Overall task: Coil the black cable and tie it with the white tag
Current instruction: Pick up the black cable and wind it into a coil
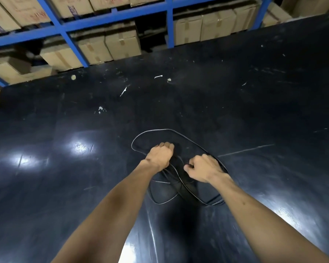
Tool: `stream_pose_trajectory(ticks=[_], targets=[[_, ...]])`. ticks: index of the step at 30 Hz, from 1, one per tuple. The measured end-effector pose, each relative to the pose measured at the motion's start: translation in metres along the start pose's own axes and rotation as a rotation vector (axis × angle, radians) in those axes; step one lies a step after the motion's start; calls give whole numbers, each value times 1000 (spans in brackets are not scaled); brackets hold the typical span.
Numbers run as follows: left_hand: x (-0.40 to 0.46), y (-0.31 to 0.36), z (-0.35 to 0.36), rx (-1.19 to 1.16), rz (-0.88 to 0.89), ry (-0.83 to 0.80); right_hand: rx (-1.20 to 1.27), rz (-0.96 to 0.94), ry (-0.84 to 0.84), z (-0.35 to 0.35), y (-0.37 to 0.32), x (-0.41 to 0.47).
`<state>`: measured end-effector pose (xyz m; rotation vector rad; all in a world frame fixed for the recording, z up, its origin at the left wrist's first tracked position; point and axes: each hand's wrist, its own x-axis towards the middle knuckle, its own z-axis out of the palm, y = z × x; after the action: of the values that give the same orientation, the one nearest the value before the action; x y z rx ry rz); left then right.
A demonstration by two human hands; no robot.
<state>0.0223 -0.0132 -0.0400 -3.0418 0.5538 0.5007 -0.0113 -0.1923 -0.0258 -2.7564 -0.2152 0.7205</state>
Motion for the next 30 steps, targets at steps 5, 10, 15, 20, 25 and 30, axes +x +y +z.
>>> stream_pose_trajectory(ticks=[5,10,15,20,25,30], targets=[[-14,-1,-47,-594,-72,313,477,31,75,-14,-6,-9],[-44,-13,-131,-1033,-123,61,657,-65,393,-62,-25,-24],[-115,-17,-194,-1177,11,-356,571,-289,594,-117,-57,-68],[-171,-15,-216,-1376,113,-404,382,-433,656,-144,-84,-126],[-222,-1,-232,-1398,437,-653,280,-503,657,-157,-106,-176],[-270,23,-239,-1460,729,-729,206,-525,664,-168,-121,-211]])
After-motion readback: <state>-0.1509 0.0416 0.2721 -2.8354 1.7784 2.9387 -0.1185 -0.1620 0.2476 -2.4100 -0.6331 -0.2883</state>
